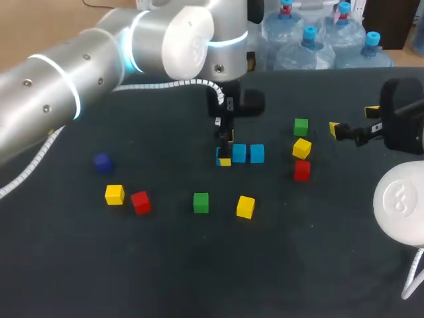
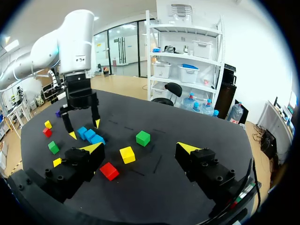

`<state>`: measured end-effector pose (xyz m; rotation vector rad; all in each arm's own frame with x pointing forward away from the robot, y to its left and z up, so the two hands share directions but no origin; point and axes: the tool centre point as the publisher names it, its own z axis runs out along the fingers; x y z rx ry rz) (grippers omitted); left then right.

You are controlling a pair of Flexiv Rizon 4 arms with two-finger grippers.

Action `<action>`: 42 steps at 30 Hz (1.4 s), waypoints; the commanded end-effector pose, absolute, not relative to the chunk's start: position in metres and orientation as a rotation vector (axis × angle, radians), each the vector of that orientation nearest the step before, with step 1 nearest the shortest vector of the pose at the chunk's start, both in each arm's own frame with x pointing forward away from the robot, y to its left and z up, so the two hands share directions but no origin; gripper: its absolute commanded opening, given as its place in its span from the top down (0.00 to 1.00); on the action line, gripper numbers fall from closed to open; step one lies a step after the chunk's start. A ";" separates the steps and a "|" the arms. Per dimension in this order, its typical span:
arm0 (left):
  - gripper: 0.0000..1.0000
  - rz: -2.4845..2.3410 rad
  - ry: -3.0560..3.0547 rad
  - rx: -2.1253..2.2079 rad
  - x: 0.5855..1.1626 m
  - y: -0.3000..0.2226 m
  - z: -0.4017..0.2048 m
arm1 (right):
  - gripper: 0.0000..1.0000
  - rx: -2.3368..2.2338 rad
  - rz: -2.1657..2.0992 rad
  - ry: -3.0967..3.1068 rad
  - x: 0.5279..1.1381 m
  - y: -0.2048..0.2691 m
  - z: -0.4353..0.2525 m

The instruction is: Place the blue cubes, place green cubes on the blue cubes, place the yellow cubes on the green cubes, then place the red cubes on the yellow cubes, and place purple cube on the red cubes.

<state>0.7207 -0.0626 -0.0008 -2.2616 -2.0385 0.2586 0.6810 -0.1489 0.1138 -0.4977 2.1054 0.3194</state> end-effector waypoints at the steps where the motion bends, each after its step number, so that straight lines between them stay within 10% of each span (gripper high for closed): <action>1: 0.00 0.257 -2.018 -2.260 0.729 -0.072 0.000 | 0.00 -0.500 0.323 2.105 0.681 -0.150 0.114; 12: 0.11 0.258 -1.988 -2.276 0.734 -0.090 -0.005 | 0.00 -0.500 0.323 2.105 0.681 -0.150 0.114; 18: 1.00 0.262 -1.987 -2.280 0.734 -0.092 -0.005 | 0.00 -0.500 0.323 2.105 0.681 -0.150 0.114; 42: 1.00 0.271 -1.986 -2.260 0.719 -0.094 -0.006 | 0.00 -0.500 0.323 2.105 0.681 -0.150 0.114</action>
